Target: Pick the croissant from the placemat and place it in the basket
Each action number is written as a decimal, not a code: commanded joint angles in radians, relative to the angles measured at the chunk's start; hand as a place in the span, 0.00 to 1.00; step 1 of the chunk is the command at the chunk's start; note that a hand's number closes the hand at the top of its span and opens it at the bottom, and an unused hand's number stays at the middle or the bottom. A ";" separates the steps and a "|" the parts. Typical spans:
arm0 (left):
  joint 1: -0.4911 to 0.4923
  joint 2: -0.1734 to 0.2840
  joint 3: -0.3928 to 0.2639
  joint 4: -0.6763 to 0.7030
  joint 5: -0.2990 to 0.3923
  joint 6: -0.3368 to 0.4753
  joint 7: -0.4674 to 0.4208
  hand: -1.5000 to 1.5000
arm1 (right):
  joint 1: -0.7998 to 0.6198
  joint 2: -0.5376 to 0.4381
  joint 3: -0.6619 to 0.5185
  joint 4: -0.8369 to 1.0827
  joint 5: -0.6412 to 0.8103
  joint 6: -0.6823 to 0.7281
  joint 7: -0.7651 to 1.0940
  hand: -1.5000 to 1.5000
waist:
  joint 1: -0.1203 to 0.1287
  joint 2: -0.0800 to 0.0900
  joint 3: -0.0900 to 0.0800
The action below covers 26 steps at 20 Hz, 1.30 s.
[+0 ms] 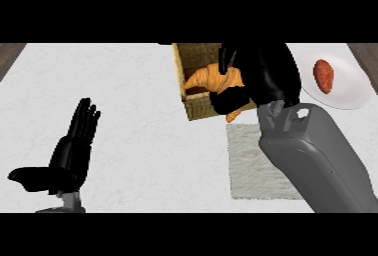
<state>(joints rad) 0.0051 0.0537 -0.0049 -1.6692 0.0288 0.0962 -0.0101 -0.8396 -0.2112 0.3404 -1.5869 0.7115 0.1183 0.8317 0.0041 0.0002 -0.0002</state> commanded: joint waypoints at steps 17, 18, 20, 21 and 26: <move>-0.069 0.019 0.039 0.010 0.016 -0.019 0.051 0.50 | 0.084 0.070 -0.221 0.205 0.082 -0.087 -0.207 1.00 | 0.000 0.001 0.000; -0.042 -0.023 -0.020 -0.028 -0.051 0.041 0.075 0.50 | 0.155 0.053 -0.225 0.245 0.068 -0.130 -0.296 1.00 | 0.001 0.001 0.000; 0.024 0.018 0.015 -0.101 0.012 -0.023 0.074 0.50 | 0.116 0.043 -0.224 0.255 0.060 -0.046 -0.287 0.00 | 0.004 0.000 0.000; -0.035 0.011 0.025 -0.012 0.006 -0.020 0.045 0.50 | 0.073 0.036 -0.239 0.303 0.067 -0.039 -0.309 0.00 | 0.002 0.001 0.000; -0.041 -0.005 0.008 -0.011 -0.013 -0.007 0.042 0.50 | 0.142 0.086 -0.253 0.307 0.073 -0.168 -0.431 0.00 | 0.001 0.001 0.000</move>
<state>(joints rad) -0.0232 0.0500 0.0018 -1.6929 0.0160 0.0929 0.0378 -0.7269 -0.1441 0.1045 -1.3162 0.7838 0.0163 0.4884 0.0049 -0.0014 -0.0003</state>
